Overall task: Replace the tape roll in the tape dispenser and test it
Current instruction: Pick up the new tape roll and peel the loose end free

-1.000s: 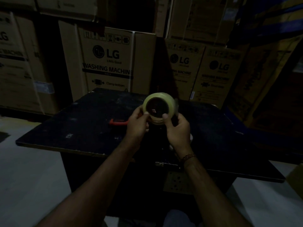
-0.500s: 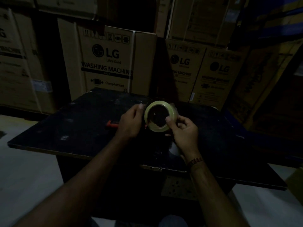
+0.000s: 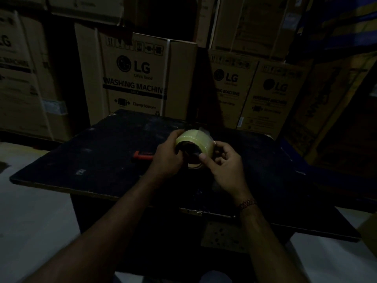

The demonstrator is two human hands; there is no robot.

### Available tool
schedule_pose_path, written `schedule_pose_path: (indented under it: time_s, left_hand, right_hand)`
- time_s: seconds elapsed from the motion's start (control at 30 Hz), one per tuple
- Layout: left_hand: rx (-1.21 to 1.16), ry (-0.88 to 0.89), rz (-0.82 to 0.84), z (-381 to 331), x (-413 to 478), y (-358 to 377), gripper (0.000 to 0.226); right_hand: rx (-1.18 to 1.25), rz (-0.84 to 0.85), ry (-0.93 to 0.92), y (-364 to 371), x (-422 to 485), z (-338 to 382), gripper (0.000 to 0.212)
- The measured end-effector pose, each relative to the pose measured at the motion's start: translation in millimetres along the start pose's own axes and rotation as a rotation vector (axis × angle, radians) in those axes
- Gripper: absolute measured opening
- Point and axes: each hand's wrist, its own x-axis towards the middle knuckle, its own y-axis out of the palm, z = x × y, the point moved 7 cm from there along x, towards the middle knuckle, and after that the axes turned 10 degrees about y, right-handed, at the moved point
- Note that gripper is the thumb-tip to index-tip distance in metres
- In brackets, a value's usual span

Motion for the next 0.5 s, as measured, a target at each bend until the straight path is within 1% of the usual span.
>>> schedule_pose_path:
  time_s: [0.1,0.13,0.17,0.2,0.27,0.33,0.4,0.47,0.5]
  left_hand:
    - [-0.023,0.034,0.078,2,0,-5,0.059]
    - [-0.025,0.047,0.093,5,1,-8,0.053]
    - [0.032,0.052,0.093,10,1,-14,0.046]
    - [0.148,0.058,0.08,16,4,-21,0.041]
    - [0.486,0.007,0.075,29,6,-33,0.039]
    - [0.702,-0.094,0.162,43,6,-33,0.039]
    - [0.807,-0.138,0.267,52,5,-25,0.045]
    - [0.856,-0.151,0.304,56,5,-22,0.052]
    - [0.874,-0.156,0.313,57,7,-21,0.051]
  right_hand:
    - [0.05,-0.086,0.08,-6,8,-9,0.047]
    - [0.088,-0.128,0.128,-10,10,-13,0.045]
    - [0.113,-0.172,0.175,-14,12,-17,0.044]
    - [0.123,-0.214,0.214,-18,12,-20,0.043]
    - [0.113,-0.285,0.268,-23,12,-21,0.04]
    - [0.104,-0.332,0.305,-26,11,-20,0.039]
    - [0.114,-0.352,0.335,-26,11,-18,0.042]
    - [0.115,-0.356,0.359,-24,11,-17,0.045]
    - [0.111,-0.356,0.369,-24,11,-16,0.046]
